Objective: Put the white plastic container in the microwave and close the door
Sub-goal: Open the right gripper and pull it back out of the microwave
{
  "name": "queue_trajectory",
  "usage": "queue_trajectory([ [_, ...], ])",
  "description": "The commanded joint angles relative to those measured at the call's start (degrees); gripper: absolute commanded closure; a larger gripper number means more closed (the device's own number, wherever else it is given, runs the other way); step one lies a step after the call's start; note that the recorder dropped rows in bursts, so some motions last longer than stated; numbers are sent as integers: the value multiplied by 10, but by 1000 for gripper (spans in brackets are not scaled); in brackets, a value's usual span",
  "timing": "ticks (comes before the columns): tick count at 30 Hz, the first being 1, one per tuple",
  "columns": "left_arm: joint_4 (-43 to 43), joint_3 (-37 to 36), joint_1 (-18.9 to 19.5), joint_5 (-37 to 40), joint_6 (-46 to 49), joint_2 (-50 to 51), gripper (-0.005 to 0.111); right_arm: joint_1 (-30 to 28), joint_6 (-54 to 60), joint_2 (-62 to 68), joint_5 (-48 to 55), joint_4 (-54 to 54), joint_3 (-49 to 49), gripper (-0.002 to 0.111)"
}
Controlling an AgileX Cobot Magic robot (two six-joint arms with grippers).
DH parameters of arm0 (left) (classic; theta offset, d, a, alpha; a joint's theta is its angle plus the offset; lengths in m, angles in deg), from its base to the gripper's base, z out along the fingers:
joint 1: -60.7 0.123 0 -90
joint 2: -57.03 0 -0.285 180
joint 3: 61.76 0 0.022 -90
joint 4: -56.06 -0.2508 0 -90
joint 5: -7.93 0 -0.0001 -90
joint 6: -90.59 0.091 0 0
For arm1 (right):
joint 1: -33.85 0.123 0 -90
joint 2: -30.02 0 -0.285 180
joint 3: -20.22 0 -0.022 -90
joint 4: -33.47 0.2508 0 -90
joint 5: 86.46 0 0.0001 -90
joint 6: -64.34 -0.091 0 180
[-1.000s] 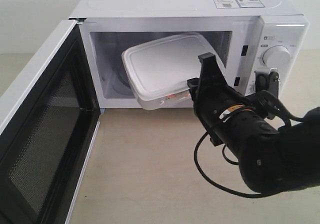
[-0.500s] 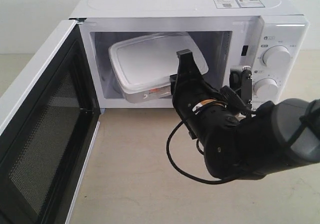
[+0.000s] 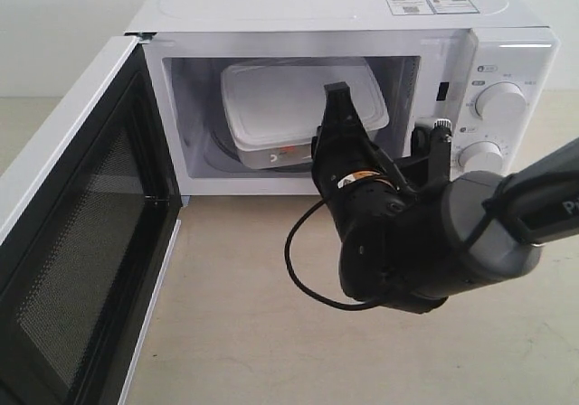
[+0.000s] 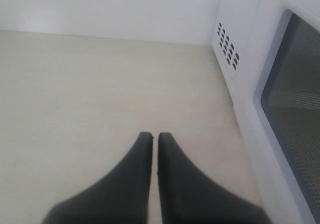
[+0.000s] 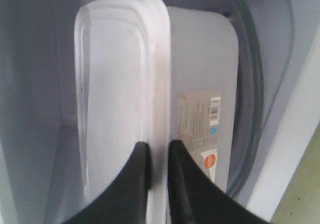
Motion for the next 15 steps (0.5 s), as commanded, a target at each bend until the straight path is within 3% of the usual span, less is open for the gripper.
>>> queue_trajectory([
  [1,2,-2,1,-2,-4,-2,102,-1,22,14,-14,-2,27,108],
  [15,2,-2,1,-2,-4,-2,102,-27,65,50,9,11,69,108],
])
